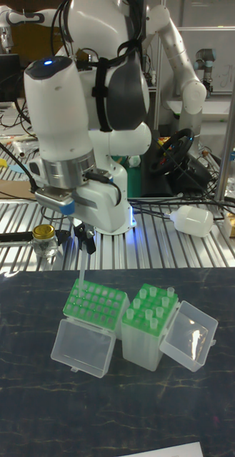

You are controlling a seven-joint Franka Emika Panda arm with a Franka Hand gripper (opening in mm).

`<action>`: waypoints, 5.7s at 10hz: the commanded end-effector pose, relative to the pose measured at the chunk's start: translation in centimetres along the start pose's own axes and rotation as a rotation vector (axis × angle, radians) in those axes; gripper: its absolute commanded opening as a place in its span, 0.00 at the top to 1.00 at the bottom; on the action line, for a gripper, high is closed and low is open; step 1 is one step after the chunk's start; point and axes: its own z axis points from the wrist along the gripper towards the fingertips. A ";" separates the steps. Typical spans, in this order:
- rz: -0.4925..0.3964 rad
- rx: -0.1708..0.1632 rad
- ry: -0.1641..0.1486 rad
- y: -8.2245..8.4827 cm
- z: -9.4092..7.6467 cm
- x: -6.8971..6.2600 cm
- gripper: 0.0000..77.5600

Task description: Transfer all large pipette tips from one holder to another

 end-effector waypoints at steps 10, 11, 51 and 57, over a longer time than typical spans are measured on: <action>-0.056 -0.039 -0.013 0.0 -0.1 0.0 0.99; -0.045 -0.032 0.001 0.0 -0.1 0.0 0.99; 0.408 -0.130 0.046 4.9 0.7 10.1 0.99; 0.181 -0.074 0.056 4.9 0.7 10.1 0.99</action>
